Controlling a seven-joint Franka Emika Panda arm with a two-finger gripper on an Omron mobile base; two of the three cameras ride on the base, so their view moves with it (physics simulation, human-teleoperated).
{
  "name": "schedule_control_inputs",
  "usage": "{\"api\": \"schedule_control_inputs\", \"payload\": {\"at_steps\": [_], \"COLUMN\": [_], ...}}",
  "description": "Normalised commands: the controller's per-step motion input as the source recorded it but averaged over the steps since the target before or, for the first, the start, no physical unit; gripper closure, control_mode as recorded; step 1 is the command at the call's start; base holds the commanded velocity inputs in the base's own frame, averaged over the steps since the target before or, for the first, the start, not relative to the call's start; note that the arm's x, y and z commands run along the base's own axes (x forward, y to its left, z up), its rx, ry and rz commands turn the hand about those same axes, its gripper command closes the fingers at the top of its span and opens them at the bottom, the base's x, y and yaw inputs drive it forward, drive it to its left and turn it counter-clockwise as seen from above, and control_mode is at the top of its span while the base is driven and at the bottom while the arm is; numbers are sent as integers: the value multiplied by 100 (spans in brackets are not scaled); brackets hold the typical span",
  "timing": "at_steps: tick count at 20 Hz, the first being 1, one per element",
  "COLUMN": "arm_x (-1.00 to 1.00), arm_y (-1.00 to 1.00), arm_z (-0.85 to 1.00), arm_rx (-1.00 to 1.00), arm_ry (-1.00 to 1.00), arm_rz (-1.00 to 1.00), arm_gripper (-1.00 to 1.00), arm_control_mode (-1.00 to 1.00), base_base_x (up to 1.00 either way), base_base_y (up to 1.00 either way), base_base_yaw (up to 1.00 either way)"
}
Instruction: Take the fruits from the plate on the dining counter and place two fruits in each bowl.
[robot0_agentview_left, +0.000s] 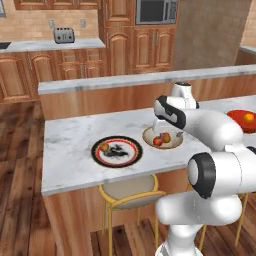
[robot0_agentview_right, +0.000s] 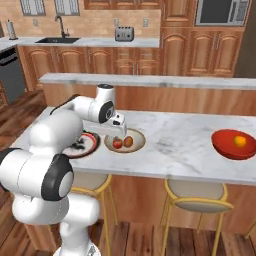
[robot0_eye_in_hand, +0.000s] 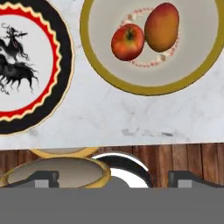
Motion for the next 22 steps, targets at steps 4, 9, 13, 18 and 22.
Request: {"api": "schedule_control_inputs", "payload": {"at_steps": [4,9,13,18,22], "arm_x": [0,0,0,9,55], "arm_y": [0,0,0,4,41], "arm_z": [0,0,0,0,-11], "arm_rx": [0,0,0,0,0], "arm_ry": [0,0,0,0,0], "arm_rz": [0,0,0,3,15], "arm_gripper": [-100,-100,-100,-100,-100], "arm_control_mode": [100,100,100,-100,-100], "base_base_x": [0,3,25,29,0], "base_base_y": [79,43,14,8,0], "base_base_yaw": [3,10,8,9,0]}}
